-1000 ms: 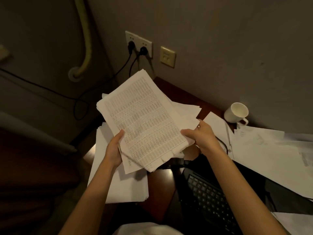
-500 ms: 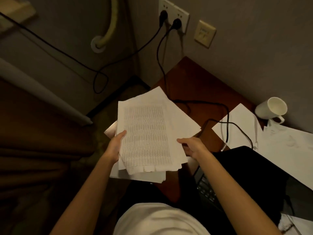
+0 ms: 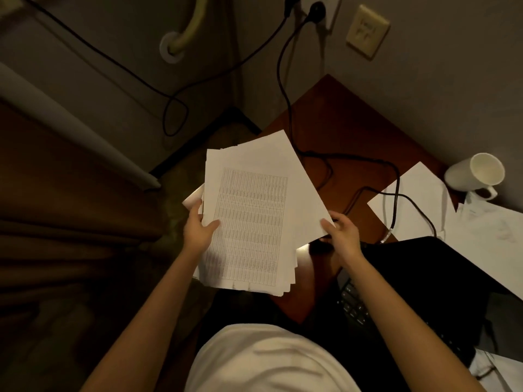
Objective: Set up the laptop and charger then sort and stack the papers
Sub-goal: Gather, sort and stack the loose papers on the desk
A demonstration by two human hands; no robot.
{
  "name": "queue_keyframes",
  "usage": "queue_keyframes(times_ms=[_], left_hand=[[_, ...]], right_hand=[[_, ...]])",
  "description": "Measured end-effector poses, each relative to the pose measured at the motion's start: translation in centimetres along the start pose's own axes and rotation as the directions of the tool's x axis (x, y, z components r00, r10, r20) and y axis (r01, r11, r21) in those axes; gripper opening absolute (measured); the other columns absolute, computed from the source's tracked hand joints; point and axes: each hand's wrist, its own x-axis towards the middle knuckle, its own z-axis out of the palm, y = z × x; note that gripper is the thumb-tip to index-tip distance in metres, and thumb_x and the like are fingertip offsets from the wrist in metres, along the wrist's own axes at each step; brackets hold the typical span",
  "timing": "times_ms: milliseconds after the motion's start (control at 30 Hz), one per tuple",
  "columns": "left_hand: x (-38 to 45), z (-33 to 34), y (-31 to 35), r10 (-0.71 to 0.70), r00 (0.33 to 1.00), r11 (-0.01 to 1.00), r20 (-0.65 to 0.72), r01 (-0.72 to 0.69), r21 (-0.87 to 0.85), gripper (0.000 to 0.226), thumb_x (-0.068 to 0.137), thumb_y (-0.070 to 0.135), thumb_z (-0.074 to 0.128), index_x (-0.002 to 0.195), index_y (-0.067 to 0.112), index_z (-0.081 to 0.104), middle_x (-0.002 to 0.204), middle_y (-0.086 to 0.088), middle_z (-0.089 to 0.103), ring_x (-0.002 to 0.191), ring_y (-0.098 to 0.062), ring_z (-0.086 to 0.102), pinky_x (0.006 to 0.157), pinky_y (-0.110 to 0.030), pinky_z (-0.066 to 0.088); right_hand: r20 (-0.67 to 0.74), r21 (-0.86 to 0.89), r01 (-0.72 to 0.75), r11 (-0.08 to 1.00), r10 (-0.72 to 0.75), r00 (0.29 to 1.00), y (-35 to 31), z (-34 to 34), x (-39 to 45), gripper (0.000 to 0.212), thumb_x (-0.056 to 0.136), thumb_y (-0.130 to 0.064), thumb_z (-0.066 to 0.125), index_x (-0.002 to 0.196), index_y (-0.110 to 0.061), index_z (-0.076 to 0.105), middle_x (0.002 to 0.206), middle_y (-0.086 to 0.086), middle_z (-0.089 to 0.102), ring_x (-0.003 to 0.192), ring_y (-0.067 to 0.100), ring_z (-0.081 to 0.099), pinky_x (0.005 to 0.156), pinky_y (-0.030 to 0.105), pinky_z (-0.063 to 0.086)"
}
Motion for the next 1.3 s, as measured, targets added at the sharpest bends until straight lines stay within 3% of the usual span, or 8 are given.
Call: queue_keyframes(times_ms=[200,367,467,600,800,967,1100,1300], left_hand=[[0.0,0.2,-0.5,-0.070,0.996,0.994,-0.058,0.064,-0.093,0.045,0.088,0.009,0.065,0.128,0.006,0.046,0.126,-0.016,0.060,0.112,-0.031,0.060,0.091,-0.042,0.052],[0.5,0.4,-0.3,-0.106,0.994,0.994,0.024,0.105,0.002,0.040,0.085,0.018,0.070,0.119,0.003,0.057,0.122,-0.012,0.062,0.112,-0.029,0.059,0.090,-0.039,0.051],[1.1,0.1,0.0,-0.113,0.987,0.993,0.116,0.109,0.035,0.040,0.083,0.018,0.072,0.119,0.005,0.058,0.122,-0.010,0.062,0.112,-0.029,0.059,0.088,-0.039,0.050],[1.0,-0.4,0.9,-0.045,0.980,0.999,0.196,0.048,-0.010,0.042,0.086,0.019,0.069,0.124,0.009,0.055,0.123,-0.006,0.061,0.111,-0.025,0.059,0.089,-0.038,0.051],[-0.8,-1.4,3.8,0.071,0.924,0.995,0.376,-0.039,-0.093,0.030,0.096,0.016,0.054,0.125,0.010,0.056,0.106,0.007,0.065,0.097,-0.011,0.065,0.072,-0.021,0.054],[-1.9,-2.8,5.7,0.214,0.904,0.971,0.371,-0.156,-0.180,0.030,0.095,0.015,0.054,0.124,0.009,0.059,0.114,-0.002,0.067,0.103,-0.013,0.066,0.086,-0.027,0.054],[-3.8,-3.3,7.9,0.301,0.929,0.921,0.213,-0.226,-0.317,0.020,0.089,0.008,0.059,0.109,0.010,0.064,0.103,0.003,0.069,0.094,-0.009,0.068,0.077,-0.022,0.055],[-5.3,-3.3,8.3,0.376,0.926,0.874,0.043,-0.339,-0.347,0.029,0.079,-0.001,0.070,0.099,0.017,0.061,0.096,0.006,0.066,0.084,-0.002,0.066,0.072,-0.013,0.054]], right_hand=[[0.235,-0.595,-0.023,0.803,0.201,0.951,2.2,1.5,-2.0,0.031,0.088,0.003,0.056,0.119,-0.003,0.057,0.109,0.010,0.063,0.077,0.019,0.063,0.051,0.021,0.054],[0.419,-0.776,0.124,0.619,0.359,0.834,3.8,3.7,-3.8,0.031,0.088,0.002,0.043,0.116,-0.002,0.055,0.119,0.013,0.057,0.092,0.026,0.061,0.072,0.033,0.055],[0.308,-0.858,0.159,0.488,0.241,0.920,2.3,3.5,-3.2,0.021,0.088,-0.007,0.044,0.107,-0.011,0.054,0.113,0.008,0.059,0.087,0.020,0.054,0.071,0.030,0.046],[0.167,-0.611,0.026,0.792,0.096,0.981,1.0,4.0,-1.7,0.035,0.095,-0.017,0.048,0.129,-0.010,0.046,0.110,0.013,0.061,0.084,0.019,0.054,0.067,0.027,0.042],[0.178,-0.377,-0.056,0.925,0.131,0.975,0.7,4.4,-1.3,0.028,0.086,-0.020,0.069,0.108,-0.009,0.054,0.117,0.012,0.062,0.094,0.021,0.060,0.072,0.028,0.049],[0.244,-0.133,0.059,0.989,-0.025,0.970,-2.1,3.4,-3.8,0.032,0.084,-0.004,0.068,0.112,-0.014,0.057,0.108,-0.003,0.061,0.083,0.002,0.061,0.062,0.012,0.050],[0.070,0.059,0.243,0.968,-0.247,0.966,-5.3,3.6,-6.0,0.024,0.085,-0.003,0.065,0.109,-0.006,0.062,0.096,0.001,0.065,0.064,-0.002,0.060,0.046,0.006,0.042],[-0.022,0.308,0.360,0.881,-0.372,0.928,-5.4,5.0,-8.4,0.033,0.079,0.008,0.065,0.109,-0.002,0.058,0.094,-0.005,0.063,0.079,-0.008,0.064,0.068,0.007,0.049]])
